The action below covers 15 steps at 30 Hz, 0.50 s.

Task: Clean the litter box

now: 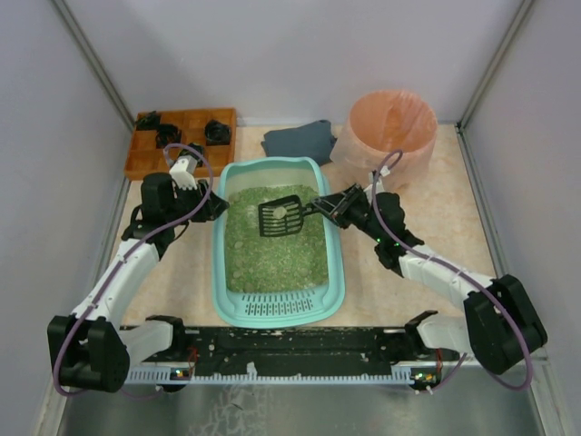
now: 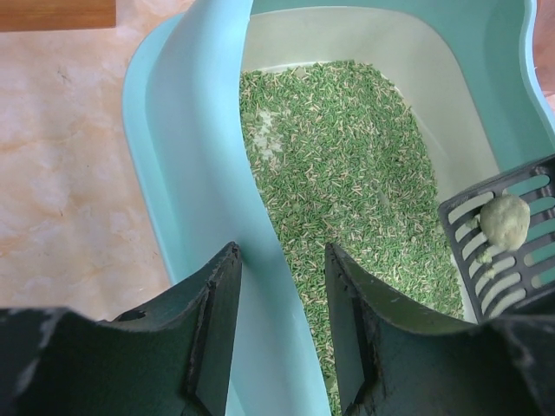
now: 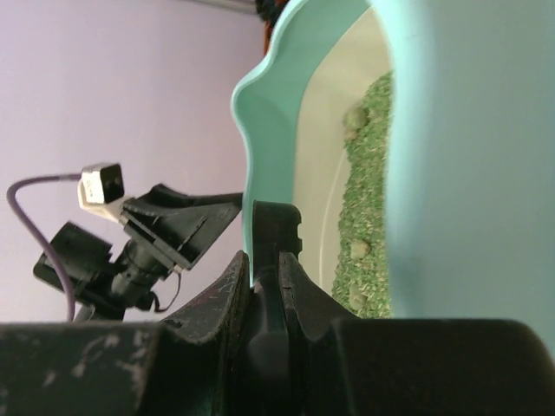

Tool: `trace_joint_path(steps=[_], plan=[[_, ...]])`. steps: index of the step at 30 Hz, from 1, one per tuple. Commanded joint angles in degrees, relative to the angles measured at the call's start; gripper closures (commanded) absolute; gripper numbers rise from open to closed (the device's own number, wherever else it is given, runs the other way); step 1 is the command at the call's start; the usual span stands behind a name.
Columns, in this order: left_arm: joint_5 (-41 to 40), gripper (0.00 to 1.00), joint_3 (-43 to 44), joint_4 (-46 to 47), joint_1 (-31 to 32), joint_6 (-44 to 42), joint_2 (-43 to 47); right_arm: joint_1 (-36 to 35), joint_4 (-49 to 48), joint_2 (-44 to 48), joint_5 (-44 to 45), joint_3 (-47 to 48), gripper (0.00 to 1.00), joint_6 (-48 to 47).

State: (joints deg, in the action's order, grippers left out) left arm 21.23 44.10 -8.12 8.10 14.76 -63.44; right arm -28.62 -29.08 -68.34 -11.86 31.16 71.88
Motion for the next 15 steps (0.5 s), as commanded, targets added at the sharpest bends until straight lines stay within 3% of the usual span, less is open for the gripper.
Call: trace_joint_path(steps=[1, 4, 9, 13, 15], plan=[[1.56, 0.51, 0.26, 0.32, 0.25, 0.07, -0.42, -0.68, -4.0, -2.14, -8.77, 5.46, 1.0, -2.64], [1.35, 0.51, 0.8, -0.5, 0.25, 0.01, -0.68, 1.74, -3.0, 1.11, 1.53, -0.83, 1.0, 1.49], [1.4, 0.51, -0.26, 0.81, 0.25, 0.11, -0.05, -1.26, -8.22, -3.79, -10.1, 4.28, 1.0, -0.25], [1.48, 0.52, 1.25, -0.82, 0.26, -0.04, -0.78, 0.61, -5.79, 1.9, 6.15, -2.69, 1.0, 4.73], [0.81, 0.52, 0.48, -0.7, 0.25, -0.21, -0.07, -0.49, -6.89, -0.43, 0.12, 1.04, 1.0, 1.61]])
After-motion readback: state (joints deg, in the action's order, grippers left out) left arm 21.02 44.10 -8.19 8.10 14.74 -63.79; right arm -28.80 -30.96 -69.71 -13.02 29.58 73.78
